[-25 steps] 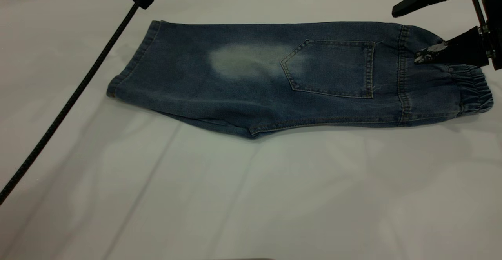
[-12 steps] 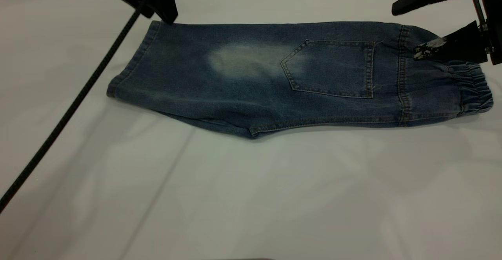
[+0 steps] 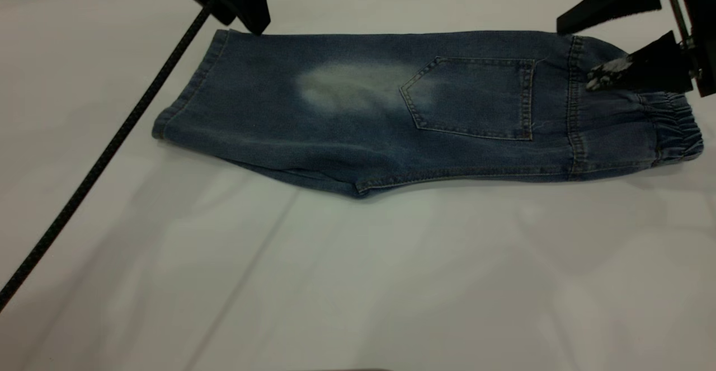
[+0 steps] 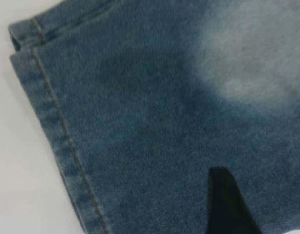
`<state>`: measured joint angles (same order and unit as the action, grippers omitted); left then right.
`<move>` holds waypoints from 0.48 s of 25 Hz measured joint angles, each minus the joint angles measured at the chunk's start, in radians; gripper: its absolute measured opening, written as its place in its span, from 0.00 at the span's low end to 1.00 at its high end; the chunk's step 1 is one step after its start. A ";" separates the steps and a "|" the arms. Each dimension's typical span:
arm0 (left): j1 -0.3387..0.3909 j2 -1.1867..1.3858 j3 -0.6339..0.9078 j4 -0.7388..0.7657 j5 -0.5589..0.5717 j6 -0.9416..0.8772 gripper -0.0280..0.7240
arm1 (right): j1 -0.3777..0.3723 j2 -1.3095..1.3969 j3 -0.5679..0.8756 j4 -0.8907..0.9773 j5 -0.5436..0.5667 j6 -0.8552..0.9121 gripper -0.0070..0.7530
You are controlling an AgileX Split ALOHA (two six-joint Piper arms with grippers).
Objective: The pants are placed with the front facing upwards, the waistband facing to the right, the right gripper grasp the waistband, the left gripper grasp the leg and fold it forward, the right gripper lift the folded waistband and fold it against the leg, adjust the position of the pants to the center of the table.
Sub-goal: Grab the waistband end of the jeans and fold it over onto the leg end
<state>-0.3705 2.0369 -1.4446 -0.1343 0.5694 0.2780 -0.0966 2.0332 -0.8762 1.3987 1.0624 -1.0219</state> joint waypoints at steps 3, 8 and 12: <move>0.000 -0.014 0.000 0.001 0.000 0.001 0.47 | 0.031 0.000 0.000 -0.040 0.020 0.011 0.64; 0.000 -0.027 0.000 0.001 0.004 0.024 0.47 | 0.085 0.000 0.000 -0.103 0.079 0.054 0.64; 0.000 -0.046 0.000 0.004 0.015 0.028 0.47 | 0.124 0.000 0.000 -0.201 0.085 0.123 0.64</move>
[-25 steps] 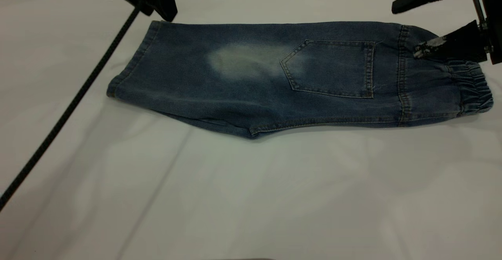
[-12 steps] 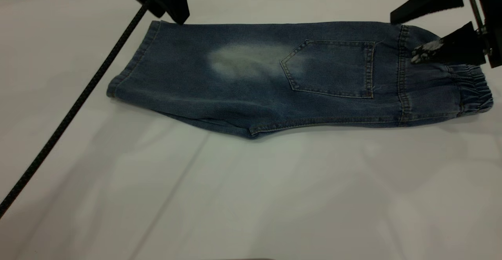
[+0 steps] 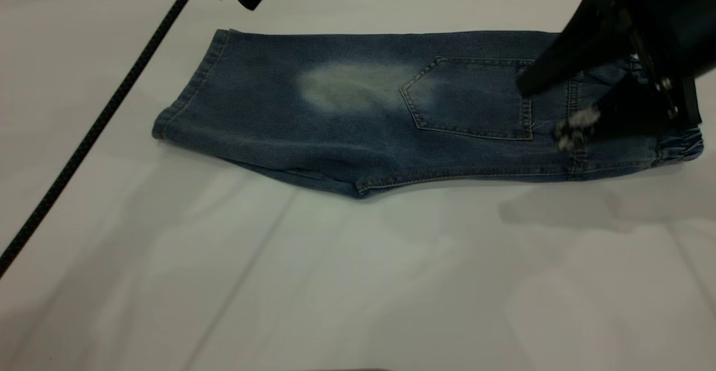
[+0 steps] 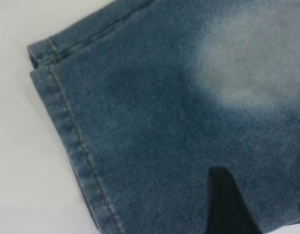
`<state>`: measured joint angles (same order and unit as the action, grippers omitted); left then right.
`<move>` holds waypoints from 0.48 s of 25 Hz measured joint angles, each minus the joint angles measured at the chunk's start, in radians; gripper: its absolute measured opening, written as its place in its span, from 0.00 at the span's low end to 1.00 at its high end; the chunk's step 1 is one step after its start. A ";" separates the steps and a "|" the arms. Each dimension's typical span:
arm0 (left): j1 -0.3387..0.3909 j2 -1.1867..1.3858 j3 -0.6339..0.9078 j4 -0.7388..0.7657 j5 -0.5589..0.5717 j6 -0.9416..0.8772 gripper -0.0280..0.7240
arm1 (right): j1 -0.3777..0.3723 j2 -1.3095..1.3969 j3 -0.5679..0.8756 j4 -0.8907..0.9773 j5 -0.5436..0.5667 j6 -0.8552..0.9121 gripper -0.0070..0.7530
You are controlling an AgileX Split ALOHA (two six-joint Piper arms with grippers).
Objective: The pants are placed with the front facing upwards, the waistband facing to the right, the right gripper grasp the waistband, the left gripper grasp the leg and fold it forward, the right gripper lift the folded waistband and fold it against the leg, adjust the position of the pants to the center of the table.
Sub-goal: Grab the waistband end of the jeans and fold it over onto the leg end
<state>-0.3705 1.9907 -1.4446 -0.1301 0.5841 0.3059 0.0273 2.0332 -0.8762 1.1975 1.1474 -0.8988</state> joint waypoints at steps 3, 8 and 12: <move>0.000 -0.007 0.000 0.000 0.019 0.001 0.47 | 0.023 0.000 0.000 -0.086 0.003 0.072 0.64; 0.000 -0.014 0.000 0.016 0.048 0.001 0.47 | 0.033 0.000 0.000 -0.284 0.002 0.224 0.61; 0.000 -0.015 0.000 0.017 0.053 0.008 0.47 | 0.033 0.000 0.000 -0.477 -0.122 0.387 0.58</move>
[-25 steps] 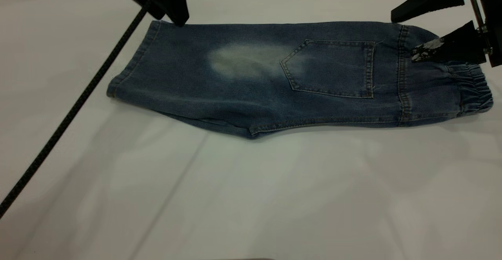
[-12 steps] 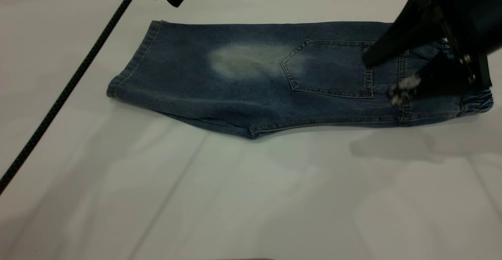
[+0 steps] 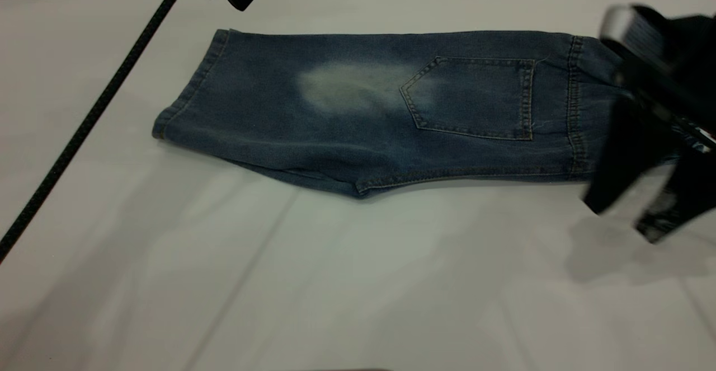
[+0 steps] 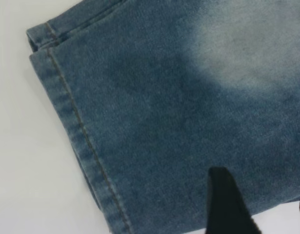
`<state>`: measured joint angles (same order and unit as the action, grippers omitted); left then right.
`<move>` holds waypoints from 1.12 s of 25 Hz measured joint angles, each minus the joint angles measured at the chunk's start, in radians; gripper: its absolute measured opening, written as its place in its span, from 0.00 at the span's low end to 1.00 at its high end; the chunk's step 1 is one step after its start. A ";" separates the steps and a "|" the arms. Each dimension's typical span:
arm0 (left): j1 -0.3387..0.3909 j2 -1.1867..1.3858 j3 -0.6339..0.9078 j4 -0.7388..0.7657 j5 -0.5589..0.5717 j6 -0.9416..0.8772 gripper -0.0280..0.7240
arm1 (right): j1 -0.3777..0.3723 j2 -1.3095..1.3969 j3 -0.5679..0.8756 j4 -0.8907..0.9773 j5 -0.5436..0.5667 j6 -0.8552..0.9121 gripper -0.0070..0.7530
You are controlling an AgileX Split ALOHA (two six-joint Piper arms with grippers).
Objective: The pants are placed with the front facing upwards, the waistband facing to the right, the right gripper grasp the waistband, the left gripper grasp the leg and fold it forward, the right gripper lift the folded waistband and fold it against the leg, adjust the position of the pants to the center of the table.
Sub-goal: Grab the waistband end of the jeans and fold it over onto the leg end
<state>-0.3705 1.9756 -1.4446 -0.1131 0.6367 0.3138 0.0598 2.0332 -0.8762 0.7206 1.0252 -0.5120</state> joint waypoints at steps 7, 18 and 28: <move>0.000 0.000 0.000 0.000 0.002 0.057 0.47 | -0.001 0.000 -0.001 -0.093 -0.146 0.045 0.58; 0.000 0.000 0.000 0.000 0.006 0.071 0.47 | 0.000 0.000 -0.001 -0.083 -0.217 0.146 0.88; 0.000 0.000 0.000 0.000 0.011 0.072 0.47 | -0.119 0.000 -0.062 0.023 -0.196 0.151 0.78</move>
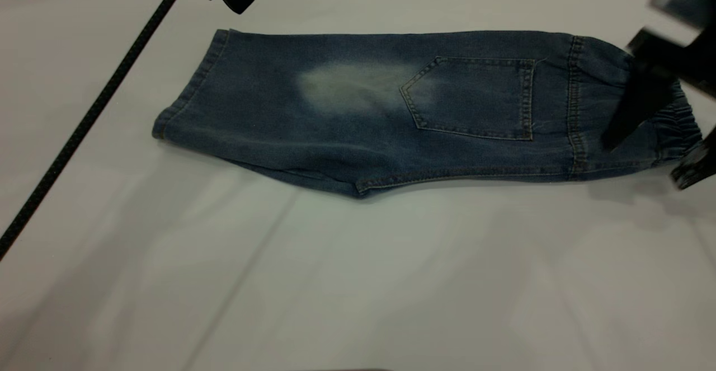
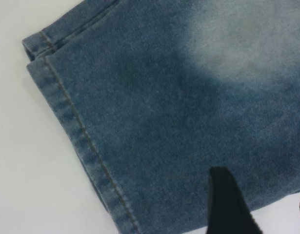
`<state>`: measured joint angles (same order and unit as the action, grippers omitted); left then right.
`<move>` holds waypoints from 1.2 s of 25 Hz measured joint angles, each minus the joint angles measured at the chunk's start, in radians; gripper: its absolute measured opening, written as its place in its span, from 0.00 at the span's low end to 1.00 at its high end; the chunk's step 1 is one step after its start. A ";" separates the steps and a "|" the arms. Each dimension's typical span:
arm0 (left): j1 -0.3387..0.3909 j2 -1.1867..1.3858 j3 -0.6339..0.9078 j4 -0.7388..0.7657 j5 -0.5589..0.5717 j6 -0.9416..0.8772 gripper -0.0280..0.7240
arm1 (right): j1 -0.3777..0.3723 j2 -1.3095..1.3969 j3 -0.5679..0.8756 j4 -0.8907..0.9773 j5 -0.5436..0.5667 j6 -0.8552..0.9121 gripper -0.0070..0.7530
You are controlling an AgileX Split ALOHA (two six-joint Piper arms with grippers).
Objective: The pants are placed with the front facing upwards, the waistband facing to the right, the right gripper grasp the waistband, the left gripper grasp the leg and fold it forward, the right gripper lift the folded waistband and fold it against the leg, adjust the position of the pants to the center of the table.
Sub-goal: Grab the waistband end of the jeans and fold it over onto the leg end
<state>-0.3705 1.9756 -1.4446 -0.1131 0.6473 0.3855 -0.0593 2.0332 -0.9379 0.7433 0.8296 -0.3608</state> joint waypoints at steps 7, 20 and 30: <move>0.000 0.000 0.000 0.000 0.000 0.000 0.47 | -0.153 0.000 0.000 0.044 0.098 -0.035 0.78; 0.000 0.000 0.000 0.000 0.000 0.000 0.47 | -0.158 0.061 0.000 0.238 0.076 -0.138 0.78; 0.000 0.000 0.000 0.000 0.000 0.000 0.47 | -0.158 0.063 0.000 0.256 0.010 -0.060 0.78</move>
<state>-0.3705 1.9756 -1.4446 -0.1131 0.6473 0.3855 -0.2173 2.0958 -0.9379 0.9995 0.8394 -0.4208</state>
